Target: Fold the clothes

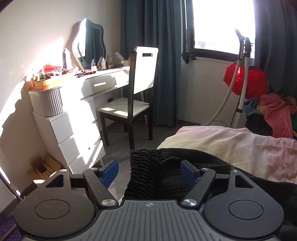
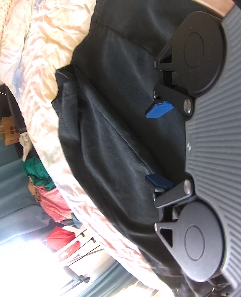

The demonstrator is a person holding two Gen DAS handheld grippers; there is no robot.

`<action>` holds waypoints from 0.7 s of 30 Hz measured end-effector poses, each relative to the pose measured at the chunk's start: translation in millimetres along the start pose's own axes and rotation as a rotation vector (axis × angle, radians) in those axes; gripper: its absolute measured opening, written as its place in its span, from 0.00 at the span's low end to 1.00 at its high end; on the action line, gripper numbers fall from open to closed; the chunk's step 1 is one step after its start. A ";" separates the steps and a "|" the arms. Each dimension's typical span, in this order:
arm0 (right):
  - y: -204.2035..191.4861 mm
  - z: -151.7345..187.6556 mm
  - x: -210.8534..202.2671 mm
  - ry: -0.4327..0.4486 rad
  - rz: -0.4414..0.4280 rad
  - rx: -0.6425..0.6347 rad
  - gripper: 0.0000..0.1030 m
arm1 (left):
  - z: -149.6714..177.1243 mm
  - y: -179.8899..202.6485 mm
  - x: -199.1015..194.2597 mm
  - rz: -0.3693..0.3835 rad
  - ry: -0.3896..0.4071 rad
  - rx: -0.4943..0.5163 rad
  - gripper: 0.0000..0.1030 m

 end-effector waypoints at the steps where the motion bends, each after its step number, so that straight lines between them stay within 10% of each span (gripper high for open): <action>1: 2.2 -1.4 -3.7 0.010 -0.002 0.007 0.68 | 1.4 16.7 -8.5 0.031 0.007 0.035 0.77; 21: 68.7 -20.4 -34.7 0.269 0.067 0.235 0.69 | 156.1 617.9 -47.5 1.029 0.045 1.041 0.78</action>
Point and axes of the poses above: each gripper's, at about its wrist camera, not at the fingertips, and x roughly the way its jaws point, y to its right, z to its underside, the point moved 2 cm from there along x, roughly the way its jaws point, and after that the axes turned 10 degrees about z, right-handed, at the moved point
